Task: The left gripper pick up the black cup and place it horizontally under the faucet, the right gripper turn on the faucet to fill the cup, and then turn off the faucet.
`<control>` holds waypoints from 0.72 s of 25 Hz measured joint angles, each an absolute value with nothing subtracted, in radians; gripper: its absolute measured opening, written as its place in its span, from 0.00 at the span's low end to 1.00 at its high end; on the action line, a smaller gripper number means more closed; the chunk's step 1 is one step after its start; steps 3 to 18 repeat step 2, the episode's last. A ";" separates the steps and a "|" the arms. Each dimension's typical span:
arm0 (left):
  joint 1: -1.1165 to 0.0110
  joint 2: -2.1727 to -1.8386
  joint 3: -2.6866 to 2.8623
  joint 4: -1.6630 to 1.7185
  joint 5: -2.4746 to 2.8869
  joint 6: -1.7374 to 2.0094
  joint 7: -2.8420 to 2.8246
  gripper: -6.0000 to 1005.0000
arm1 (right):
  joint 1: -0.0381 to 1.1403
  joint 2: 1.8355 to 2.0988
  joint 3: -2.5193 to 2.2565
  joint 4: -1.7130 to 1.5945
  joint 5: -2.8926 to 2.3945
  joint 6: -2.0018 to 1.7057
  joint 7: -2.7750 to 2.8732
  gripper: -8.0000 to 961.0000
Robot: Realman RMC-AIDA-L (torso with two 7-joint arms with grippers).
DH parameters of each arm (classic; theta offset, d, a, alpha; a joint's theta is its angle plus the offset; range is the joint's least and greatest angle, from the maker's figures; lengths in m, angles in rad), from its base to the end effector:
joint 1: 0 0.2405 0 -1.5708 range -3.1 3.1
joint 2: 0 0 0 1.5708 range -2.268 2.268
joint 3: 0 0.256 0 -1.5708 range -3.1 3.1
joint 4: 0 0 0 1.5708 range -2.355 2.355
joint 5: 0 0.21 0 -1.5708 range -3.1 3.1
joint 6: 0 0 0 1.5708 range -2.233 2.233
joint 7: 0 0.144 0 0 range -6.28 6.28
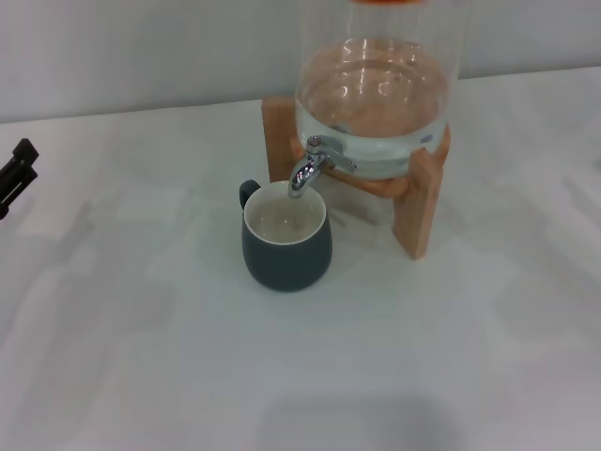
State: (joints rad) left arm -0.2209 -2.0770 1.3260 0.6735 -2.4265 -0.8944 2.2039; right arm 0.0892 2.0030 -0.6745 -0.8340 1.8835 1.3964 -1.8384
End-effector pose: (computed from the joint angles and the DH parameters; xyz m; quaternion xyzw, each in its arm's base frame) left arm -0.3110 0.3402 0.0195 -0.7539 -0.2968 -0.3461 0.4731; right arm 0.3555 0.2651 0.1484 -0.7477 0.2575 0.3779 0.4815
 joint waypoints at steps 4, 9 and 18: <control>-0.221 -2.077 1.327 0.671 -2.427 -0.894 2.201 0.89 | 0.090 2.002 -0.674 -0.834 1.884 1.392 -1.848 0.72; -0.221 -2.077 1.327 0.671 -2.427 -0.894 2.201 0.89 | 0.090 2.002 -0.674 -0.834 1.884 1.392 -1.848 0.72; -0.221 -2.077 1.327 0.671 -2.427 -0.894 2.201 0.89 | 0.090 2.002 -0.674 -0.834 1.884 1.392 -1.848 0.72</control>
